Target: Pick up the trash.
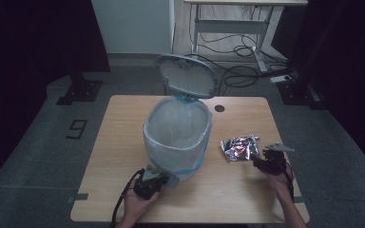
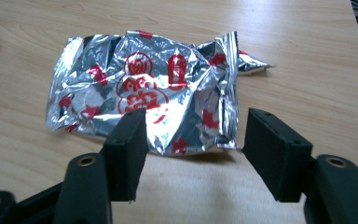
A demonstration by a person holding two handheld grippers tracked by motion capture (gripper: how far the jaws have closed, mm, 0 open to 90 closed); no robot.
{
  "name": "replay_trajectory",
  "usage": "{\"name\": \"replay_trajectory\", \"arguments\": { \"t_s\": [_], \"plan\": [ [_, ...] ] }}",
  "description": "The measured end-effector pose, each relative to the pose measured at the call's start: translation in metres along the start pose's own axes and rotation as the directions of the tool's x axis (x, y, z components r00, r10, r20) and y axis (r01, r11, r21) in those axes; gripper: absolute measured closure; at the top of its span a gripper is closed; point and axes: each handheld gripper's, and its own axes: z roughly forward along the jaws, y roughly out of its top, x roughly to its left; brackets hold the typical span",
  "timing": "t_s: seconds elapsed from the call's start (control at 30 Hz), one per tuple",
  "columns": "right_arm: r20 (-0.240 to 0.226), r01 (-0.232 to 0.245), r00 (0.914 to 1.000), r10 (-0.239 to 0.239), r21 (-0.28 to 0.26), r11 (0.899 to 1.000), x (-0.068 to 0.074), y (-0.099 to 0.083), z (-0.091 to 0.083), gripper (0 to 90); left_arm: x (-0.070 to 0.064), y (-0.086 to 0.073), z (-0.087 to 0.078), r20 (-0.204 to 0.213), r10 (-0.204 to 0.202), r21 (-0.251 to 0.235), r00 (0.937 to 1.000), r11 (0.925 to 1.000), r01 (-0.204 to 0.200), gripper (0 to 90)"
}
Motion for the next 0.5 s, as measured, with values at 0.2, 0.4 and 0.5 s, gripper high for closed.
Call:
{"name": "replay_trajectory", "arguments": {
  "t_s": [0.2, 0.4, 0.5],
  "plan": [
    [0.013, -0.01, 0.9999, 0.009, 0.033, 0.999, -0.003, 0.01, 0.019, 42.3, -0.001, 0.0, 0.0, -0.008, 0.013, 0.001, 0.9999, 0.9999, -0.013, 90.0],
    [0.01, -0.052, 0.9986, 0.052, 0.04, 0.998, -0.01, 0.01, 0.032, 41.7, -0.001, 0.0, 0.0, -0.007, 0.013, -0.001, 0.9999, 0.9999, -0.013, 90.0],
    [0.023, -0.058, 0.9981, 0.057, 0.049, 0.997, -0.012, 0.008, 0.038, 41.0, -0.001, 0.0, 0.0, -0.009, 0.015, 0.0, 0.9998, 0.9999, -0.015, 90.0]
  ]
}}
